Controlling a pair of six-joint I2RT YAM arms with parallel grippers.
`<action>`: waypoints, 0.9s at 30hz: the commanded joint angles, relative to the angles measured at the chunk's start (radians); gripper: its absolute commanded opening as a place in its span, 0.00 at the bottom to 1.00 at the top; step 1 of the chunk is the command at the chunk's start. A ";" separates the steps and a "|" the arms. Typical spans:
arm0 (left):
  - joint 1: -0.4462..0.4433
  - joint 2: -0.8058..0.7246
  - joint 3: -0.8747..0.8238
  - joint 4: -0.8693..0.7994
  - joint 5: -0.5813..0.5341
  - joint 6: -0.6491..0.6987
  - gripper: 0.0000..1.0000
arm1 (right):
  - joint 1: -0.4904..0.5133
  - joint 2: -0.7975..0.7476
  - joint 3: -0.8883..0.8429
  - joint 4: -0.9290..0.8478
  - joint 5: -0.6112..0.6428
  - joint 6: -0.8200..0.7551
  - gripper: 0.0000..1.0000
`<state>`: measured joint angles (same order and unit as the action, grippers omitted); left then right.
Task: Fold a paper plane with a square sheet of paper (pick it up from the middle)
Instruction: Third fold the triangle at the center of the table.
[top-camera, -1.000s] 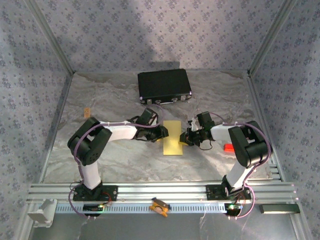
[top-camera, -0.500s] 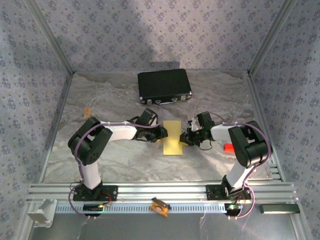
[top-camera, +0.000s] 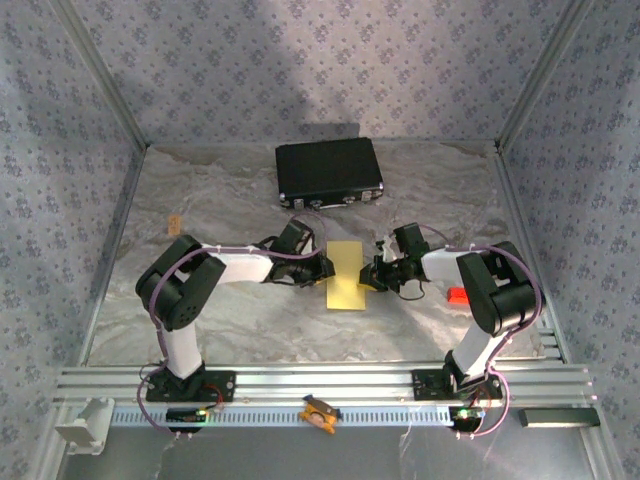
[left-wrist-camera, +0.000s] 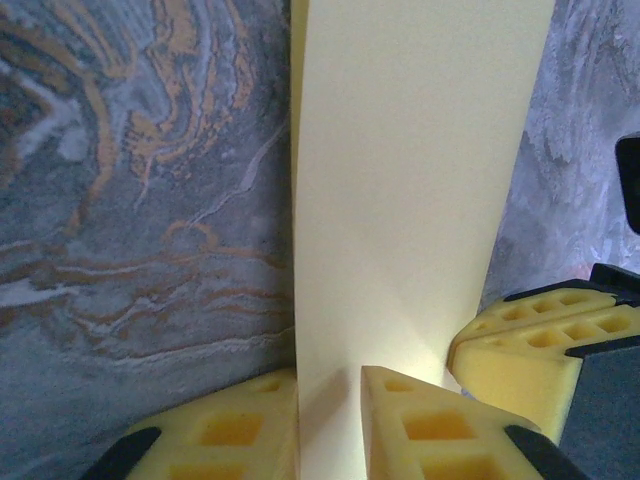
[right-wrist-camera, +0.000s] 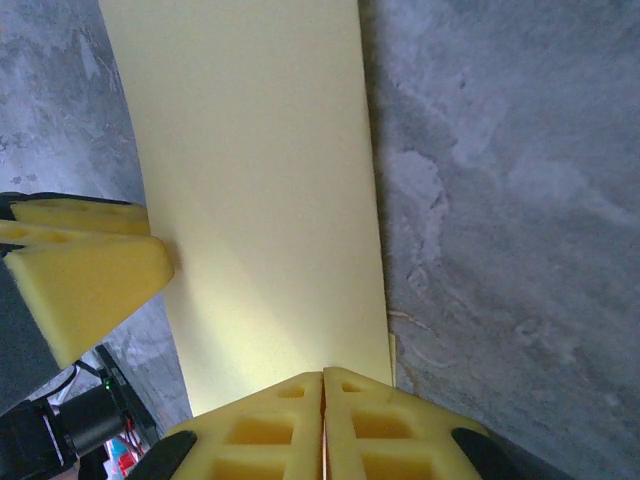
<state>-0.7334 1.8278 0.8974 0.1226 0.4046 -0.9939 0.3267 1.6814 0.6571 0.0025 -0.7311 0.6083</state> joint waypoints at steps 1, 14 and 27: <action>0.000 -0.030 -0.014 0.020 0.015 -0.011 0.20 | -0.013 0.023 -0.010 -0.042 0.064 -0.017 0.11; 0.009 -0.083 -0.042 0.015 -0.004 -0.039 0.05 | -0.004 -0.043 -0.012 -0.012 0.060 -0.003 0.31; 0.027 -0.144 -0.078 -0.011 -0.023 -0.059 0.03 | 0.117 -0.270 0.010 -0.085 0.276 -0.140 0.48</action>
<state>-0.7116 1.7161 0.8398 0.1265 0.3927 -1.0416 0.4133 1.4559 0.6575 -0.0532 -0.5507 0.5385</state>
